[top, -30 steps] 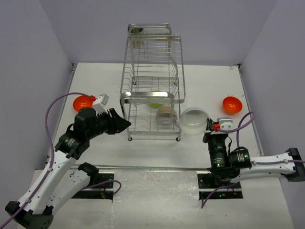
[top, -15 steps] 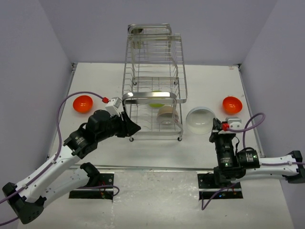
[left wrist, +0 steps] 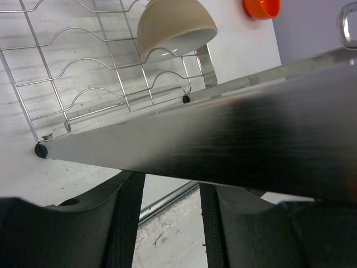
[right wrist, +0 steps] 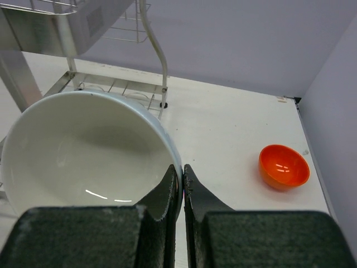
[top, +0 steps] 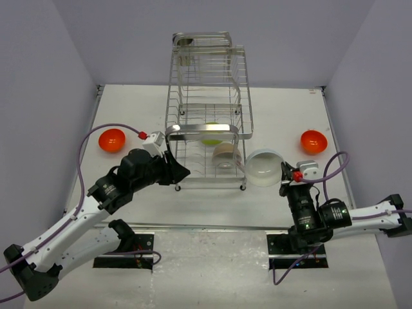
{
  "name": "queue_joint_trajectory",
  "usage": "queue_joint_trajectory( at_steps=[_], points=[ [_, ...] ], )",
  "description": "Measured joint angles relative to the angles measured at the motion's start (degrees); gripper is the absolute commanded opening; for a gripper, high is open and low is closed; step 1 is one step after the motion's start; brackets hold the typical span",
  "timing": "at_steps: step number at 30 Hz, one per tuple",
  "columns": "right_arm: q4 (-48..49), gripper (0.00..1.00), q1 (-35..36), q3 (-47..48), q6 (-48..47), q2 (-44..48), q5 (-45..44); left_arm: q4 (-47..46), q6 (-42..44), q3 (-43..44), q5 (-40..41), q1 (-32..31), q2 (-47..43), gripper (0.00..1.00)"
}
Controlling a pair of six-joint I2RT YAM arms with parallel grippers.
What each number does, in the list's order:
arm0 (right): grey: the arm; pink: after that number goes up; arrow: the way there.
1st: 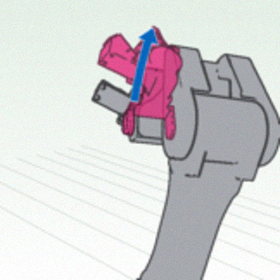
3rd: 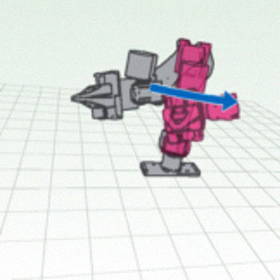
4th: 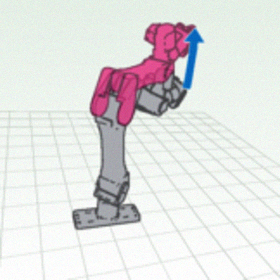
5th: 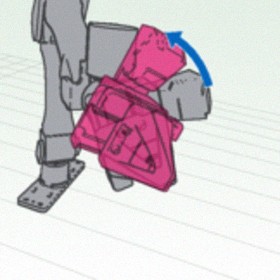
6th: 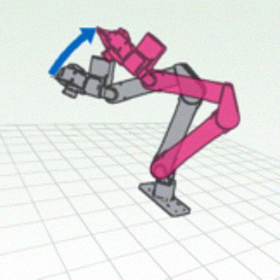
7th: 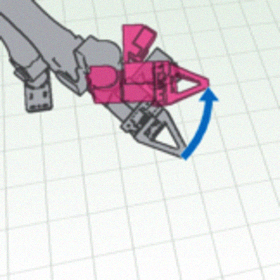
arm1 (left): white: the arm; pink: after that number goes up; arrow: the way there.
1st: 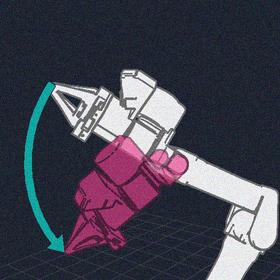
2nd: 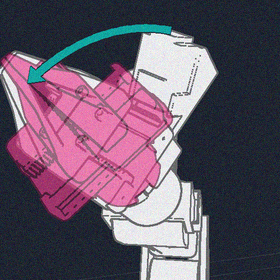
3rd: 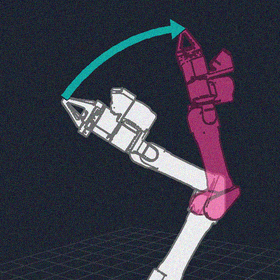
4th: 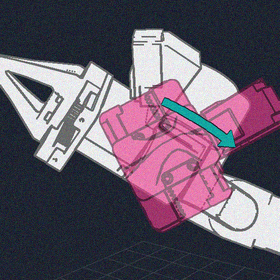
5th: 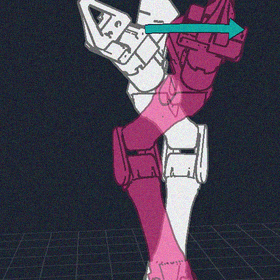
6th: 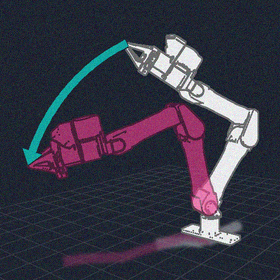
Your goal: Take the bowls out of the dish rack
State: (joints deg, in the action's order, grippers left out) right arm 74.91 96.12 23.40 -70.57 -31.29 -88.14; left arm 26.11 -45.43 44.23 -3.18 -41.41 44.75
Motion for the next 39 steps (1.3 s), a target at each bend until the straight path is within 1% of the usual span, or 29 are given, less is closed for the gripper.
queue_joint_trajectory(
  at_steps=[6,9,12,19,25,30,39],
  points=[
    [-0.22,0.00,3.63,5.33,-0.57,-6.82,-0.09,0.07,0.20,-0.09,0.59,-0.20,-0.09,0.45],
    [-0.26,0.00,3.63,9.35,-1.38,-10.08,0.02,0.11,0.44,-0.09,0.72,-0.31,-0.46,0.45],
    [-0.37,0.00,2.40,11.96,-2.27,-11.19,0.17,0.22,0.74,-0.09,1.05,-0.31,-0.74,0.45],
    [-3.54,0.00,-9.18,16.63,-3.39,-10.95,0.24,0.87,1.38,-0.09,1.53,-0.31,-1.84,0.45],
    [-5.29,0.00,-23.50,21.09,-6.25,-11.91,1.03,0.98,1.55,-0.48,1.55,-0.31,-2.01,0.45],
    [-5.42,0.00,-35.98,22.51,-9.14,-15.41,3.15,1.25,1.55,-1.03,1.53,-0.35,-1.97,0.45],
    [-6.47,0.00,-50.03,24.00,-12.50,-23.30,7.32,1.38,1.55,-1.84,1.49,-0.37,-2.47,0.46]
  ],
)
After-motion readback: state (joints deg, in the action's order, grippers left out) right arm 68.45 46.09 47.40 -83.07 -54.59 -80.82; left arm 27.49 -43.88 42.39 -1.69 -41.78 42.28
